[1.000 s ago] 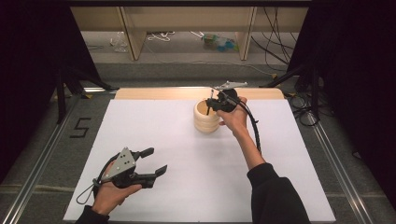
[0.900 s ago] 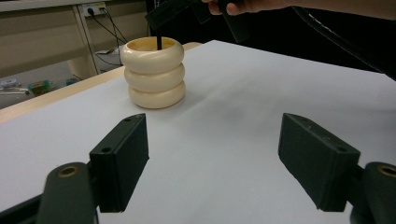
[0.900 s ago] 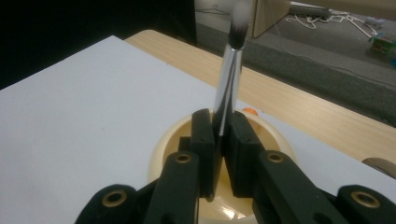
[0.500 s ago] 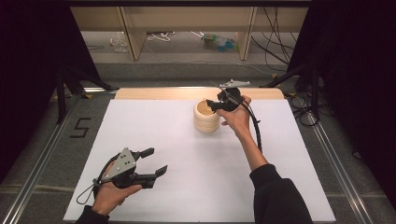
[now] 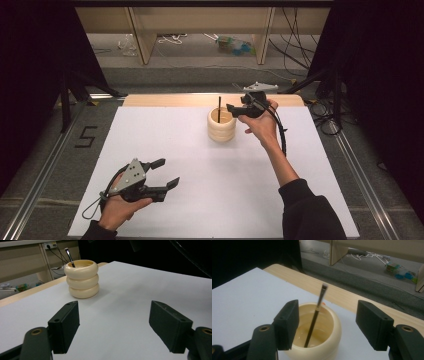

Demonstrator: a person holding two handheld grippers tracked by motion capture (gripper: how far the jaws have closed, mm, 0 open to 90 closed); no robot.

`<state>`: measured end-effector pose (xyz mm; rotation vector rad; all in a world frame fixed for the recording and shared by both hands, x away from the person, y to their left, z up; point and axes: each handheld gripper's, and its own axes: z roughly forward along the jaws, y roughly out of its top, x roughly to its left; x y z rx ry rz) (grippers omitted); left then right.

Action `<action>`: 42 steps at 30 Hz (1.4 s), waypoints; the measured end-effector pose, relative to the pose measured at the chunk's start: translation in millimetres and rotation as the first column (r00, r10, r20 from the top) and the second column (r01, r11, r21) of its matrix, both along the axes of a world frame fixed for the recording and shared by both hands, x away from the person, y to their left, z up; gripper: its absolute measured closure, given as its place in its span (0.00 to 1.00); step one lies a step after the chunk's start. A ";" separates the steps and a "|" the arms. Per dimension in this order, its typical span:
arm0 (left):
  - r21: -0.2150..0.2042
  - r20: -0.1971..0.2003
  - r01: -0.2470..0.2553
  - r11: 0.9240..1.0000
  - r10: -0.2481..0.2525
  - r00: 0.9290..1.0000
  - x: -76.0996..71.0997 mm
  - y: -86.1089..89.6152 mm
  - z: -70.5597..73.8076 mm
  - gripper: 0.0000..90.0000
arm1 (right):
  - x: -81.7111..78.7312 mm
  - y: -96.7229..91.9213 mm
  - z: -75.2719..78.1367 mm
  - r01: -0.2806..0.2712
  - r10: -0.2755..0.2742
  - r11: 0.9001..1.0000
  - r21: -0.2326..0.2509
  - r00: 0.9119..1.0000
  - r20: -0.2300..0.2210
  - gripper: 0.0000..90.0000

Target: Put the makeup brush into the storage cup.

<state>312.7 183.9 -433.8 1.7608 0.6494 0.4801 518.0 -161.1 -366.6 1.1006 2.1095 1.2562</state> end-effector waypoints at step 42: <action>-0.015 -0.012 -0.003 1.000 0.003 1.000 0.1 -0.3 -0.3 0.27 | -63.0 -14.6 12.3 -0.117 0.109 0.989 0.094 0.990 0.090 0.31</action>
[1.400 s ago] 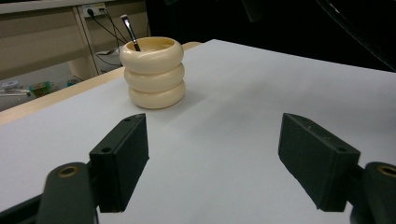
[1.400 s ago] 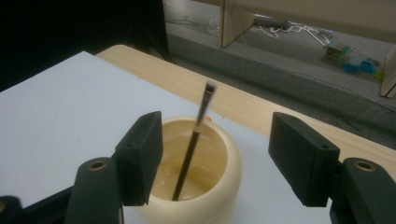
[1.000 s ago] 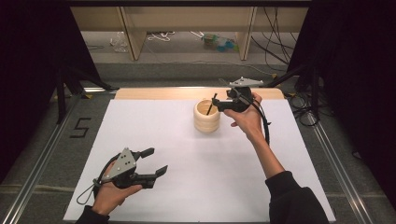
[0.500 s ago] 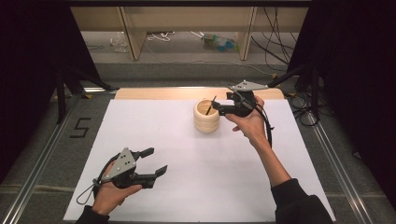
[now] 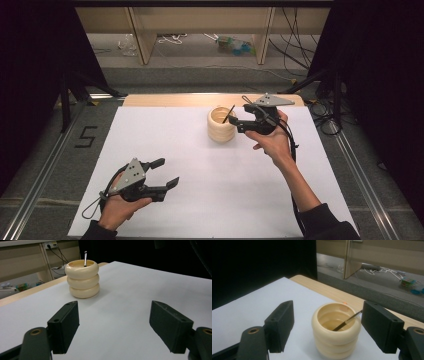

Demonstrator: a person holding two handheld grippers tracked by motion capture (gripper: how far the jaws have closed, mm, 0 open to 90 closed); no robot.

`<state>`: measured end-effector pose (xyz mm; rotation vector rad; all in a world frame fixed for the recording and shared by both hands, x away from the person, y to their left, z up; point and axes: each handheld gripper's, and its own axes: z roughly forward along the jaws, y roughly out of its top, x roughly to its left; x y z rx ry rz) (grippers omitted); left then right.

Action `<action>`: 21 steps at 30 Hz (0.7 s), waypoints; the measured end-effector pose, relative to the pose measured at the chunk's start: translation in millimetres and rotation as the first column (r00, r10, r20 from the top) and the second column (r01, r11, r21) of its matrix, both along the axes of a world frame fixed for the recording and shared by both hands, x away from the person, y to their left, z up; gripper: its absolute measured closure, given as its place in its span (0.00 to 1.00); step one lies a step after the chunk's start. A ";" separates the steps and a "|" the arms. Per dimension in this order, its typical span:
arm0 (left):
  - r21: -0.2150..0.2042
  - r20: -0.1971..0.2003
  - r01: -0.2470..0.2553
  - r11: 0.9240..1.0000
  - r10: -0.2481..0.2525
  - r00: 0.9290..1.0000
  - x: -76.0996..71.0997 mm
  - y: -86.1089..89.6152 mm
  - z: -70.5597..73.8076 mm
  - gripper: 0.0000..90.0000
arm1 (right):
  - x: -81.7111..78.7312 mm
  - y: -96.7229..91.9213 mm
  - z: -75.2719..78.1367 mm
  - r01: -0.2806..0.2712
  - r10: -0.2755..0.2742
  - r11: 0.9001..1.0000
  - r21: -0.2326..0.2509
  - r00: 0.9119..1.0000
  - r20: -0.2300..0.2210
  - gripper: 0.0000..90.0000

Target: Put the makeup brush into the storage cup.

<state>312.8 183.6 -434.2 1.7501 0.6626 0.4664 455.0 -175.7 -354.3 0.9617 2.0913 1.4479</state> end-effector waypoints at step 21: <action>0.008 0.015 0.004 1.000 -0.004 1.000 0.3 1.0 1.1 0.27 | -22.2 -10.4 -6.4 -0.024 0.024 1.000 0.012 1.000 -0.001 0.30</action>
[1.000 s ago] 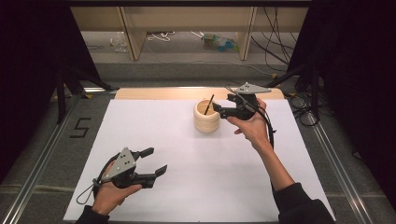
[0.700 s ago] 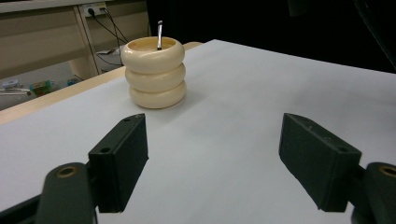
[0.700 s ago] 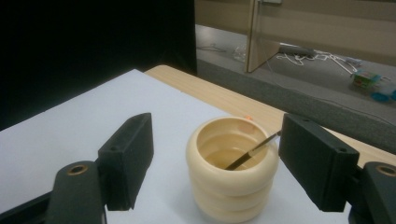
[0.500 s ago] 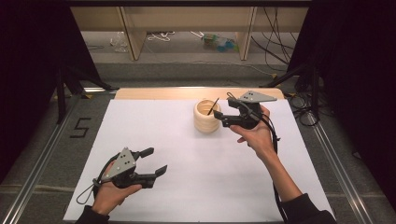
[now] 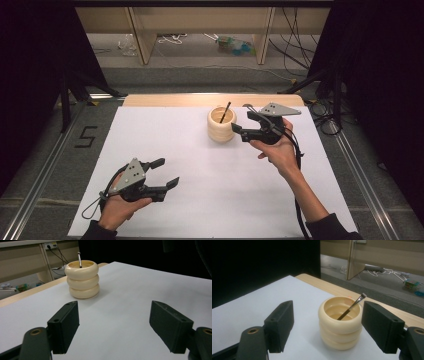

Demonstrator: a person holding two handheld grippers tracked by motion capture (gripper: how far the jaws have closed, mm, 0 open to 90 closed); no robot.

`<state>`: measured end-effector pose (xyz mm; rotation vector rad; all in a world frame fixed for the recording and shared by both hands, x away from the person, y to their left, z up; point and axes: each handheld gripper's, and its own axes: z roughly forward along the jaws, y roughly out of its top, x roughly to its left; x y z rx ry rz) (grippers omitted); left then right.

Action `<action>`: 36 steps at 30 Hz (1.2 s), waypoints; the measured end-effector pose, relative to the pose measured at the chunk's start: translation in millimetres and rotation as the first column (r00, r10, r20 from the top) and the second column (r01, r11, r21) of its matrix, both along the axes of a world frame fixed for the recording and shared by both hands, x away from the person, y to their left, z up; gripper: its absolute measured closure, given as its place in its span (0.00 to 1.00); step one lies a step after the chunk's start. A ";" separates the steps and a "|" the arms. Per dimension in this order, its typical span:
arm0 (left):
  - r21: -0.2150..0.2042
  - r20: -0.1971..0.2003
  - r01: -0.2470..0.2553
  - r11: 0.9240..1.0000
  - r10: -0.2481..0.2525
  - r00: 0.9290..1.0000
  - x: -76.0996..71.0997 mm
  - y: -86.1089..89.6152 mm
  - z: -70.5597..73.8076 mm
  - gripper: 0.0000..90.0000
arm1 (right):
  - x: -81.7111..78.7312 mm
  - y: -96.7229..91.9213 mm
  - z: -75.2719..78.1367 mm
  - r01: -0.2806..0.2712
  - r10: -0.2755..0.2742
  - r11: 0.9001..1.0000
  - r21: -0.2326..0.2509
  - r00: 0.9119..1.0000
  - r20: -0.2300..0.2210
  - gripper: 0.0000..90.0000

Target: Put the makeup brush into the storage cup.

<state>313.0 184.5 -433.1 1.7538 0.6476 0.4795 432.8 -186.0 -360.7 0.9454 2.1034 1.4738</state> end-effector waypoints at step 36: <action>-0.009 0.005 -0.006 1.000 0.006 1.000 0.1 1.9 2.1 0.26 | -37.2 -18.3 -8.2 -0.038 0.037 0.999 0.028 0.999 0.039 0.30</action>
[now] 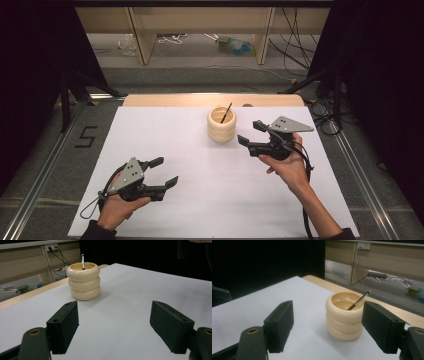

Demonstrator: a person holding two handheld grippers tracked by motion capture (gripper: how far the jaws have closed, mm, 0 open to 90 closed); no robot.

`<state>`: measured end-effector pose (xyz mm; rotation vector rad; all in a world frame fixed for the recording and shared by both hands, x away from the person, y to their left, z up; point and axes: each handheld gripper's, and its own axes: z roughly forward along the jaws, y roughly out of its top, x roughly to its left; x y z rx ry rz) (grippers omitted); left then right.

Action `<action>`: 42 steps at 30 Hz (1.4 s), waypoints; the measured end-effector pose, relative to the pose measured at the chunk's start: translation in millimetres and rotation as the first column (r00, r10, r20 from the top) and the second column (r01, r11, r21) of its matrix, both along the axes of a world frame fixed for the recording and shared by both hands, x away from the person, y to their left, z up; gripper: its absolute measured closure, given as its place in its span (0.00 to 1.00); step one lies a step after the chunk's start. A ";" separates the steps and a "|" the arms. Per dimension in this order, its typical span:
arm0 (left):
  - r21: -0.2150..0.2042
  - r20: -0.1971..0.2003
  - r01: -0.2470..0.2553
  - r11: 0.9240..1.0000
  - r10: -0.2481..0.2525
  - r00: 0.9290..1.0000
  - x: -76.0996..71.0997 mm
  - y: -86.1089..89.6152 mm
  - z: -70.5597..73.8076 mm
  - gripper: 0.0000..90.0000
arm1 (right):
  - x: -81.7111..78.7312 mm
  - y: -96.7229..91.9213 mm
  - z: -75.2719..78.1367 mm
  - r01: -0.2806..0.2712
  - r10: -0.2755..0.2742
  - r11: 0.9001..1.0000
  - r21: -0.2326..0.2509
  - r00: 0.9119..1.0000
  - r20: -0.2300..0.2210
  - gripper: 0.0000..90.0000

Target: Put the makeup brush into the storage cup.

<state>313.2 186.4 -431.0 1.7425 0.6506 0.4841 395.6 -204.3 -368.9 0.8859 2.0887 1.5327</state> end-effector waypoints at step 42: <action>0.004 0.013 -0.001 1.000 0.001 1.000 -0.1 1.3 1.7 0.25 | -41.3 -30.7 -27.9 0.013 -0.013 0.999 0.034 1.000 -0.013 0.24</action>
